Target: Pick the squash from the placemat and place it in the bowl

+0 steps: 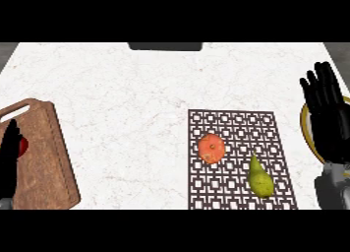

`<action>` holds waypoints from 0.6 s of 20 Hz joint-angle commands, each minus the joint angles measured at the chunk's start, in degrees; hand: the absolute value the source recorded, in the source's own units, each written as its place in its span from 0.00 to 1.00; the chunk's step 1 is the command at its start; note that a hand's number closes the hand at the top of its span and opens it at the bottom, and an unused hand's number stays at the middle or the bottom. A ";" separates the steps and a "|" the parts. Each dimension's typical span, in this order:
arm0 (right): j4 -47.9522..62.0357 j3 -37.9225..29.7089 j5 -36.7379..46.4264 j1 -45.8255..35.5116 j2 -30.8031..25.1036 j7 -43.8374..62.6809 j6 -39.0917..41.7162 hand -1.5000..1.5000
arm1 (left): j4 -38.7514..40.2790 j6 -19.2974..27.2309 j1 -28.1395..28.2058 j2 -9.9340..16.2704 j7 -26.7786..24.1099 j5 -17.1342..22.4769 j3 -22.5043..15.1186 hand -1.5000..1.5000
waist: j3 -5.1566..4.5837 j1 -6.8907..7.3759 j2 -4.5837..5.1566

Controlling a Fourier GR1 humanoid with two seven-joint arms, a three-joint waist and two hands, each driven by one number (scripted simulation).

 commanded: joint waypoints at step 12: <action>5.73 21.81 31.67 9.24 11.41 -5.47 -35.98 0.00 | -9.32 -7.03 -11.24 -11.21 3.61 3.08 -11.64 0.50 | 2.02 -1.37 -2.38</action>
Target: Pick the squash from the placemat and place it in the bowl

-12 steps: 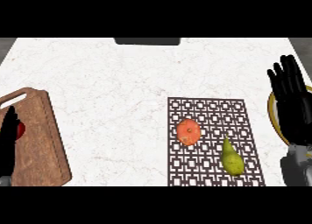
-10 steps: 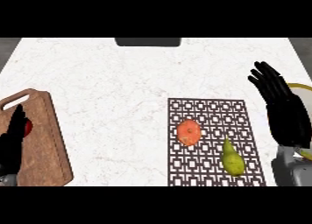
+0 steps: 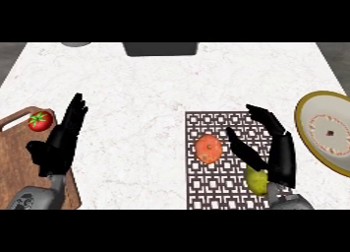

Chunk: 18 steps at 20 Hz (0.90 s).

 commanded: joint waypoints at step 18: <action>-11.11 18.46 42.90 7.53 5.31 38.62 -12.75 0.00 | -4.85 0.21 -3.99 -3.65 7.60 -1.67 -2.95 0.50 | 0.13 1.09 0.01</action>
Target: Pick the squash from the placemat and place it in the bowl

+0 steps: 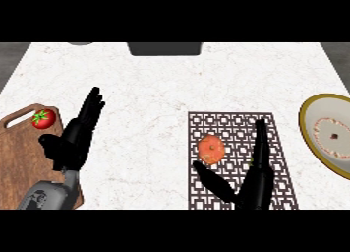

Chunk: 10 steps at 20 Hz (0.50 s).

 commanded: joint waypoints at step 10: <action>0.23 -0.68 1.33 -13.46 0.10 33.49 22.29 0.00 | 1.06 -2.25 0.04 -1.36 -1.12 -0.43 0.90 0.50 | 0.18 0.89 0.28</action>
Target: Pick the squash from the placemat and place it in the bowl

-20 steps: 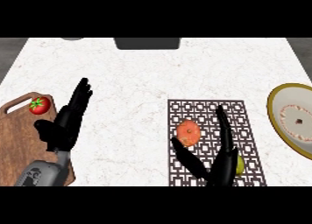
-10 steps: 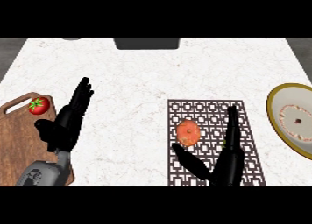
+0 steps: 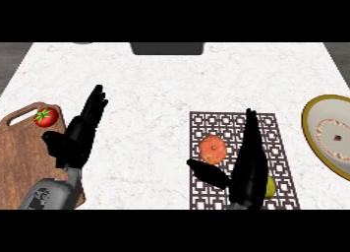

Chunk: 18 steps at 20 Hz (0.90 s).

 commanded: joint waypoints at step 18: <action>-0.04 5.44 -7.93 6.00 0.07 -5.26 -7.29 0.00 | 0.31 -4.65 0.89 -3.45 0.03 -3.96 5.36 0.50 | 0.08 -0.22 -0.01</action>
